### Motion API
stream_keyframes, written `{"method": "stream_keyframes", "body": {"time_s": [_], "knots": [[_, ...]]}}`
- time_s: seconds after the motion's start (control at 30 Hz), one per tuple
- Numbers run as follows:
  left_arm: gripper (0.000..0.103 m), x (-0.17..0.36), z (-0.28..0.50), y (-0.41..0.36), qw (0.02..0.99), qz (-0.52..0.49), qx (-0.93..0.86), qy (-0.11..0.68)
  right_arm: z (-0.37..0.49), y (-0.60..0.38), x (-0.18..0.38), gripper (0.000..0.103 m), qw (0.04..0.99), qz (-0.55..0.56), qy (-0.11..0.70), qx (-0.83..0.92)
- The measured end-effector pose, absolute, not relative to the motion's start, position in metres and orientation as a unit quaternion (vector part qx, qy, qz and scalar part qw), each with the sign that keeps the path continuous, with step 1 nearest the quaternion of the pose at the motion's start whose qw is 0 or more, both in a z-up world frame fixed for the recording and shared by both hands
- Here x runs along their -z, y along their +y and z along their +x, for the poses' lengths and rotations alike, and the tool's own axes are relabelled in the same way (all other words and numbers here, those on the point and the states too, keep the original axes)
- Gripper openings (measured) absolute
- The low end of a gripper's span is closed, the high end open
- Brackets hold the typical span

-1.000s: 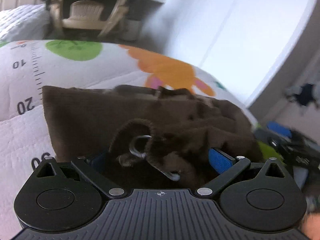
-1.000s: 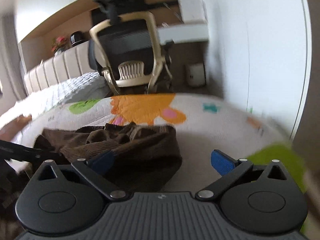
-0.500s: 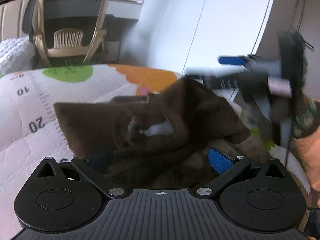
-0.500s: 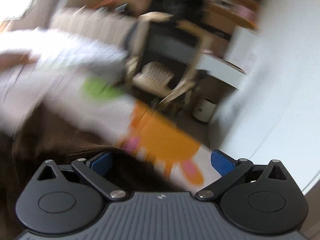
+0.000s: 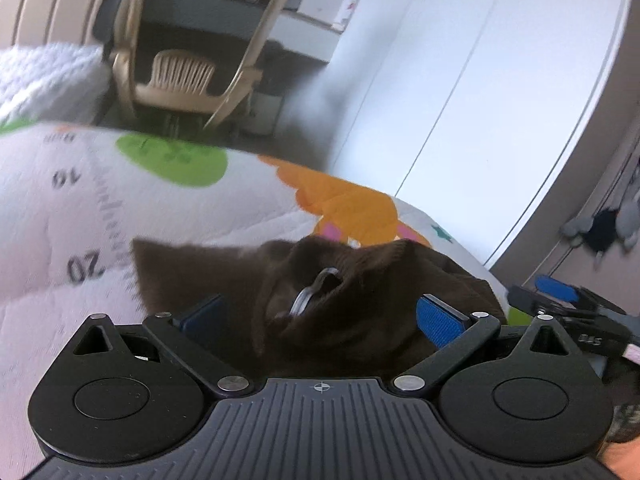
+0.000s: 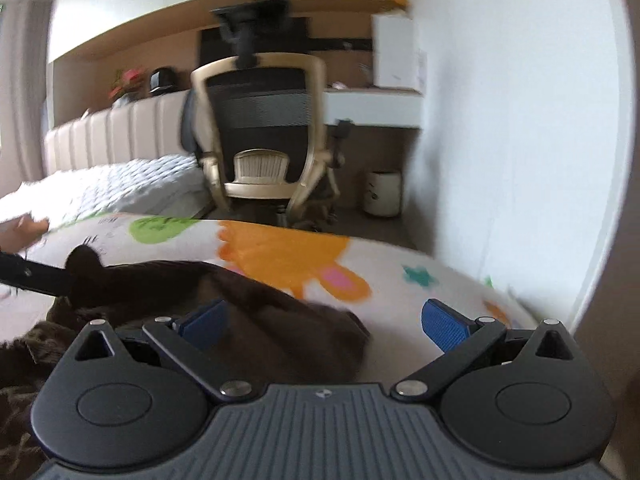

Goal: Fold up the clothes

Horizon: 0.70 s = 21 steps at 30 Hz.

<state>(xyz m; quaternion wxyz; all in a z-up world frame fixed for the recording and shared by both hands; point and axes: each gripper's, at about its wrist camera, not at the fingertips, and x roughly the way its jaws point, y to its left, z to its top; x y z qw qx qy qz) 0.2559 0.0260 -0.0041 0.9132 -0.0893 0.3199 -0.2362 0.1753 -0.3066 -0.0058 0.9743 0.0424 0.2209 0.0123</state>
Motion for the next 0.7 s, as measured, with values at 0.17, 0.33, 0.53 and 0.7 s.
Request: {"method": "stream_keyframes", "body": {"time_s": [0.17,0.33,0.53,0.7], "knots": [[0.075,0.012,0.256,-0.006,0.930,-0.020,0.208,0.301,0.174,-0.331,0.025,0.103,0.965,0.090,0.248,0.007],[0.024,0.003,0.258,0.001,0.934,-0.016,0.189,0.303,0.175,-0.323,0.015,0.103,0.968,0.080,0.239,-0.013],[0.014,-0.022,0.252,0.026,0.943,-0.032,0.186,0.275,0.178,-0.306,-0.013,0.103,0.974,0.068,0.208,-0.053],[0.019,0.005,0.255,0.042,0.930,-0.012,0.159,0.331,0.199,-0.275,-0.007,0.103,0.965,0.012,0.248,-0.081]]}}
